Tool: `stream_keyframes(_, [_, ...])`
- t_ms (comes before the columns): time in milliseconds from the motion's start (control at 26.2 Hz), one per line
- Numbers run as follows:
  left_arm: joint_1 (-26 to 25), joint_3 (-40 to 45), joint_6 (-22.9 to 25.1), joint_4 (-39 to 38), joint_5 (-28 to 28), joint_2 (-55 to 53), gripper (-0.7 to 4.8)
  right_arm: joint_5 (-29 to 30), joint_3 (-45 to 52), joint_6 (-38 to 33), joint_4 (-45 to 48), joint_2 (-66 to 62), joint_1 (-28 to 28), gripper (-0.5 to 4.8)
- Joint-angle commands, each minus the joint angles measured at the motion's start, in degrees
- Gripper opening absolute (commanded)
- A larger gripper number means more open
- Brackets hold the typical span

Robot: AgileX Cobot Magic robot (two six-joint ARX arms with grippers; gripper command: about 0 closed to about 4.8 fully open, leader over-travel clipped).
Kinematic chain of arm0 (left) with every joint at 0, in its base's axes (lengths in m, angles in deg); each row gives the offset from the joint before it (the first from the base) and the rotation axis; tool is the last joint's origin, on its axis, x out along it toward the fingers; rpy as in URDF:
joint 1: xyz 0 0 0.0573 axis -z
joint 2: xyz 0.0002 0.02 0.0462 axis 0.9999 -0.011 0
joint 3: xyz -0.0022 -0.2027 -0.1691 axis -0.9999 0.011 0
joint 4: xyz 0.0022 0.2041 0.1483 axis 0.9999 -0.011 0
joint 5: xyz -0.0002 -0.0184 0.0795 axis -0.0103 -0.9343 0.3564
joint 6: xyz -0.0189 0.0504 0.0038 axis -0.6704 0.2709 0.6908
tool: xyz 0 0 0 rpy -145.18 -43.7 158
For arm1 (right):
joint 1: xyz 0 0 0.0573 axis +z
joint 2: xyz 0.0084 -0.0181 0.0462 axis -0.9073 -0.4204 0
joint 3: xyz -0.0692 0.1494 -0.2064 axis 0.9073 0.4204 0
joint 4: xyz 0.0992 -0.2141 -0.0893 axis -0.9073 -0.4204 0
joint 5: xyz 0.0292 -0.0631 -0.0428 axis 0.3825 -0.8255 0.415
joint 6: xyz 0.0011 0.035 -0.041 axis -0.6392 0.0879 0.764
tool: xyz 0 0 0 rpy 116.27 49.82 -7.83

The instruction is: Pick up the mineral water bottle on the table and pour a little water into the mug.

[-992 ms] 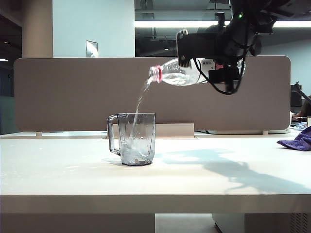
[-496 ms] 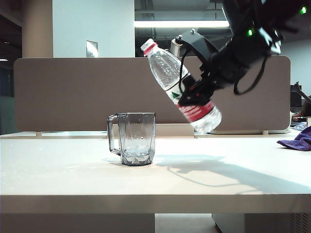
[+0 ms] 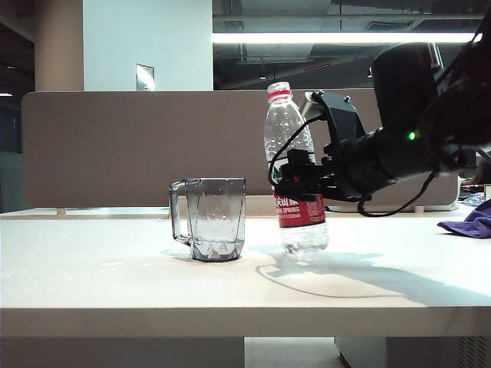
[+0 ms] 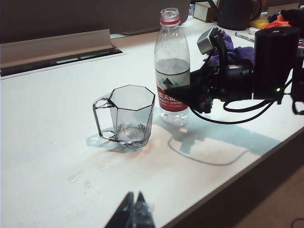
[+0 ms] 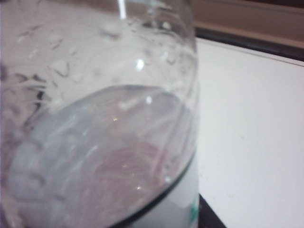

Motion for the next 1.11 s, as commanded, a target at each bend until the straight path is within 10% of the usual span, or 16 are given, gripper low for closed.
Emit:
stream_keyframes(38, [0.04,-0.15,0.02,0.48,-0.22,-0.11,-0.05,0.17,0.07,-3.1,7.13,-2.49,0.11,3.05])
stream_keyframes(725, [0.04,-0.15,0.02,0.48,-0.22,-0.11,-0.05,4.48,0.15,-4.17,7.87,-3.28,0.11,4.75])
stream_keyframes(1106, [0.04,-0.15,0.02,0.48,-0.22,-0.11,-0.05,3.56,4.81,-5.75,8.04,0.77,0.11,4.79])
